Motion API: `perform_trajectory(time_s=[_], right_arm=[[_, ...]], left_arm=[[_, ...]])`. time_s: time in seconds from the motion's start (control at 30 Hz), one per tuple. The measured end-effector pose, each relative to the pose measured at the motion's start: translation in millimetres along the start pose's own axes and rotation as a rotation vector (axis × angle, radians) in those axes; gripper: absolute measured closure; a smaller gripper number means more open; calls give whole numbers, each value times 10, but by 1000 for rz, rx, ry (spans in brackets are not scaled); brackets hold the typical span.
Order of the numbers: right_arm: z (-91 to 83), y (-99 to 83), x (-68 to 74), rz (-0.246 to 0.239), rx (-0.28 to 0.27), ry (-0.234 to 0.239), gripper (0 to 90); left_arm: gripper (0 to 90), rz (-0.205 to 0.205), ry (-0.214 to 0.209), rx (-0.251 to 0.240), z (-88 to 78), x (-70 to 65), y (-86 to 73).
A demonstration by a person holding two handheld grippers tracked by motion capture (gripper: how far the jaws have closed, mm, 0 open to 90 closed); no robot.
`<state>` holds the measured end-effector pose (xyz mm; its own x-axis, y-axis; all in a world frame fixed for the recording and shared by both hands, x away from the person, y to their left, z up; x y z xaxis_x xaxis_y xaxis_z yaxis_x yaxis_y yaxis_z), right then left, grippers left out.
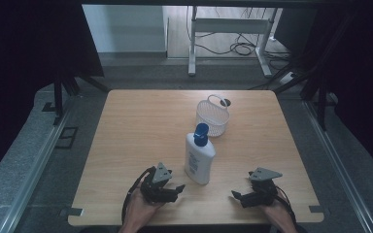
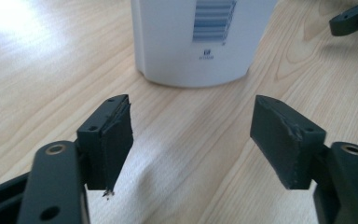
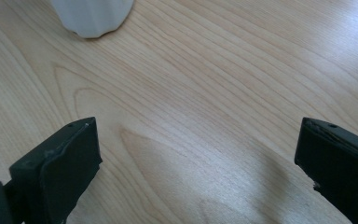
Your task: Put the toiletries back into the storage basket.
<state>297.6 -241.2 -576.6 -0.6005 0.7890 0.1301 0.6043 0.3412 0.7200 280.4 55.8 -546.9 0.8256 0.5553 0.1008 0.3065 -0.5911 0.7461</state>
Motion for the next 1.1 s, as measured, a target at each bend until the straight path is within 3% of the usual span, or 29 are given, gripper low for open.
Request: perform_trajectory(time_s=[0.37, 0.83, 1.1], right_arm=[[-18, 27, 101, -25, 1, 13, 0], [-93, 188, 209, -29, -49, 30, 0], [-119, 320, 324, -19, -72, 86, 0]], left_arm=[[138, -7, 23, 59, -3, -43, -164], [124, -35, 8, 119, 102, -59, -391], [118, -18, 24, 97, 123, -64, -415]])
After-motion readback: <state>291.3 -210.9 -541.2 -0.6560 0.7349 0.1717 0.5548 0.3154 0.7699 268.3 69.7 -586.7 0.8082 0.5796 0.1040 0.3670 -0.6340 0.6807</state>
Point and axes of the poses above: each handheld gripper's, and its own axes: z roughly forward along the jaws, y roughly out of its top, x roughly to its left, the point moved 6 cm from there along z, roughly forward along the jaws, and after that the axes turned 11 degrees about z, right-handed, at the moved point
